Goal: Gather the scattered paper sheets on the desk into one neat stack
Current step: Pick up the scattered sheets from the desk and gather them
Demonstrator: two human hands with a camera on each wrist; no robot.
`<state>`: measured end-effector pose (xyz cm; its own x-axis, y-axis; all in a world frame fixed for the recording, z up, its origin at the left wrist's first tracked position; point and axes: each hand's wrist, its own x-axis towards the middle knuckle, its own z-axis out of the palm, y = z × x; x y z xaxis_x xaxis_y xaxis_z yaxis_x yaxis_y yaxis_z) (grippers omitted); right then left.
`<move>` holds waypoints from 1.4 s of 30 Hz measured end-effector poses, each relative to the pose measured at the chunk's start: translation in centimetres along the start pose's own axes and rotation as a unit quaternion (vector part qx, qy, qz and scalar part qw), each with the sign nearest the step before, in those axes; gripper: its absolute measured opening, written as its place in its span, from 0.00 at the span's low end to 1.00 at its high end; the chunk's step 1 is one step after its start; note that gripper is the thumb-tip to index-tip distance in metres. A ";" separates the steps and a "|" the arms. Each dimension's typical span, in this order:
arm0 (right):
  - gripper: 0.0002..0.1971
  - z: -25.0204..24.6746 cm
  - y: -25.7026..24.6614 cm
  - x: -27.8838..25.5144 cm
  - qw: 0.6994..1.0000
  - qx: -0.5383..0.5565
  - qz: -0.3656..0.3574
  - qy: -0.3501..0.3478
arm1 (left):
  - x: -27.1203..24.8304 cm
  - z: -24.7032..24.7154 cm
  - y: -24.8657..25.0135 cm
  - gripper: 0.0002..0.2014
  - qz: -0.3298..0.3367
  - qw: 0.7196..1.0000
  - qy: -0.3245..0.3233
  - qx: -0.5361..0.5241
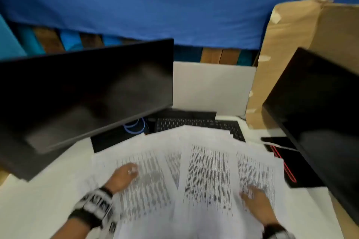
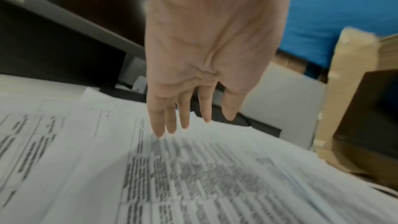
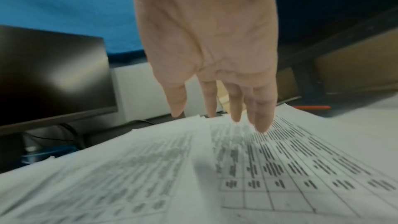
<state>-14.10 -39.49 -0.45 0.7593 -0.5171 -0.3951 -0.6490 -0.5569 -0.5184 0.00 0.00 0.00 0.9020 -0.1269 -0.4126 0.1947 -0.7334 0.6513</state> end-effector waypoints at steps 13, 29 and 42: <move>0.41 0.1 0.1 3.1 0.985 -0.012 0.163 0.062 | 0.2 1.4 -0.2 0.32 -0.266 0.957 0.115 0.009; 0.34 2.6 -4.4 6.5 0.979 0.191 0.034 -0.061 | 1.7 1.6 0.1 0.32 -0.174 0.950 0.080 -0.248; 0.37 5.5 -7.4 5.8 0.989 0.121 -0.043 -0.068 | 2.0 3.8 2.6 0.50 -0.120 0.932 -0.095 -0.329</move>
<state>-4.59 -34.77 -3.10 0.8213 -0.3733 -0.4315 -0.5638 -0.4152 -0.7140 0.79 -4.72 -1.54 0.7299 -0.1739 -0.6610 0.6323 -0.1955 0.7496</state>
